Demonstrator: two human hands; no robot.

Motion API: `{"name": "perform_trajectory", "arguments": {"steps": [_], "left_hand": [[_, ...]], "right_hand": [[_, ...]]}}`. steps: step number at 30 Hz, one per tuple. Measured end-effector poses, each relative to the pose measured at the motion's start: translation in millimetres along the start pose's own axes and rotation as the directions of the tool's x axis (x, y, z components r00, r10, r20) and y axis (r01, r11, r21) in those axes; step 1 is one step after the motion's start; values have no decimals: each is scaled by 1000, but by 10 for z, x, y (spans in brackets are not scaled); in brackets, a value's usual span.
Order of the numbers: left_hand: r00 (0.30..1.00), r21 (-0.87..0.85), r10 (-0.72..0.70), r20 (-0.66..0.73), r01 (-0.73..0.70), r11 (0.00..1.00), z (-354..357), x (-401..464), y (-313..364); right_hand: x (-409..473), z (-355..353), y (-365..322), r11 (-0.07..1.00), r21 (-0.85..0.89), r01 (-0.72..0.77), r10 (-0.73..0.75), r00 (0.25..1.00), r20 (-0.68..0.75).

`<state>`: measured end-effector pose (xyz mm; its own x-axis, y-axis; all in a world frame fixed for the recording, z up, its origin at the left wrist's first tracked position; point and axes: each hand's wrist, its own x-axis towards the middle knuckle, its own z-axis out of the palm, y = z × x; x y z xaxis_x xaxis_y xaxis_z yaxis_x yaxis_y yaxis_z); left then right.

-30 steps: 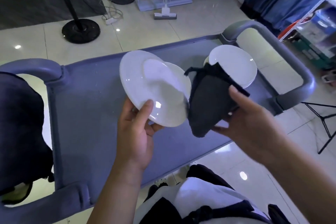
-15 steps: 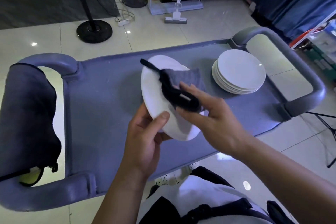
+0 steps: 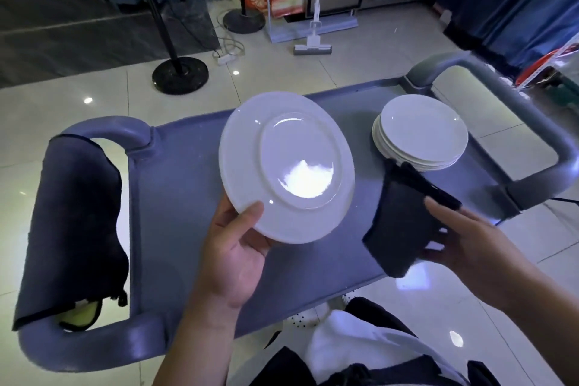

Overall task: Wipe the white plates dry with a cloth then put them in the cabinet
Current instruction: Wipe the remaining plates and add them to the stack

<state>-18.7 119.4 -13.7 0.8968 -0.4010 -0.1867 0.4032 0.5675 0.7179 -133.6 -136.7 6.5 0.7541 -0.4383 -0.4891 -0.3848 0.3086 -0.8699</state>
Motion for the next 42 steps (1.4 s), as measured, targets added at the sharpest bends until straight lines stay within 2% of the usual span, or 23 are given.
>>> {"name": "perform_trajectory", "arguments": {"steps": [3, 4, 6, 8, 9, 10, 12, 16, 19, 21, 22, 24, 26, 28, 29, 31, 32, 33, 35, 37, 39, 42], "left_hand": [[1000, 31, -15, 18, 15, 999, 62, 6, -32], [999, 37, -28, 21, 27, 999, 111, 12, -50], [998, 24, -59, 24, 59, 998, 224, 25, -87], [996, -25, -82, 17, 83, 996, 334, 33, -94], [996, -37, -87, 0, 87, 996, 384, 38, -89], [996, -48, -90, -29, 88, 995, 424, 43, -72], [990, -63, -110, -85, 105, 992, 482, 44, -24], [973, -77, -171, -154, 161, 984, 601, 36, -25], [976, 15, -123, -179, 128, 992, 732, 84, -69], [985, 144, -42, -168, 66, 987, 872, 152, -99], [987, 223, 3, -161, 33, 974, 942, 213, -129], [984, 431, 106, -146, -33, 902, 1067, 384, -186], [987, 653, 142, -75, -59, 755, 1151, 558, -245], [987, 746, 151, -58, -58, 664, 1103, 655, -236], [977, 765, 202, -73, -75, 639, 1051, 677, -206], [916, 790, 387, -109, -156, 592, 922, 652, -112], [877, 774, 461, -136, -197, 602, 852, 617, -66], [873, 714, 455, -175, -206, 669, 794, 575, -45], [965, 465, 191, -180, -87, 881, 749, 550, -87], [999, 343, -39, -4, 38, 938, 827, 514, -186], [994, 363, -77, 79, 43, 931, 925, 507, -282], [999, 404, -35, 21, 23, 915, 1038, 537, -406]], "right_hand": [[-62, 101, 36, 956, -116, 270, -278, 959, -58], [-80, 169, 35, 899, -184, 398, -408, 913, -22], [-74, 344, 83, 720, -330, 610, -607, 785, 126], [-40, 527, 210, 460, -537, 707, -643, 683, 347], [-28, 598, 283, 337, -627, 703, -601, 673, 431], [-35, 666, 336, 258, -685, 681, -546, 688, 479], [-18, 724, 382, 215, -722, 658, -528, 700, 481], [88, 639, 325, 221, -694, 685, -691, 612, 384], [122, 601, 311, 186, -689, 701, -726, 571, 384], [136, 574, 228, 242, -667, 705, -732, 584, 351], [156, 559, 150, 321, -641, 698, -720, 619, 314], [259, 536, -13, 547, -531, 647, -653, 727, 212], [442, 448, -166, 799, -311, 515, -520, 851, 73], [639, 300, -230, 961, -19, 275, -275, 961, -4], [709, 199, -240, 984, 99, 149, -151, 988, 13], [782, 11, -202, 966, 257, -23, -2, 995, 97], [803, -63, -168, 943, 323, -81, 38, 990, 136], [817, -131, -125, 915, 383, -124, 65, 984, 165], [871, -229, -54, 871, 450, -195, 98, 968, 230], [937, -272, -14, 858, 450, -248, 123, 949, 289], [984, -309, -26, 864, 426, -268, 142, 942, 305], [1054, -392, -68, 892, 364, -268, 167, 944, 284]]}}
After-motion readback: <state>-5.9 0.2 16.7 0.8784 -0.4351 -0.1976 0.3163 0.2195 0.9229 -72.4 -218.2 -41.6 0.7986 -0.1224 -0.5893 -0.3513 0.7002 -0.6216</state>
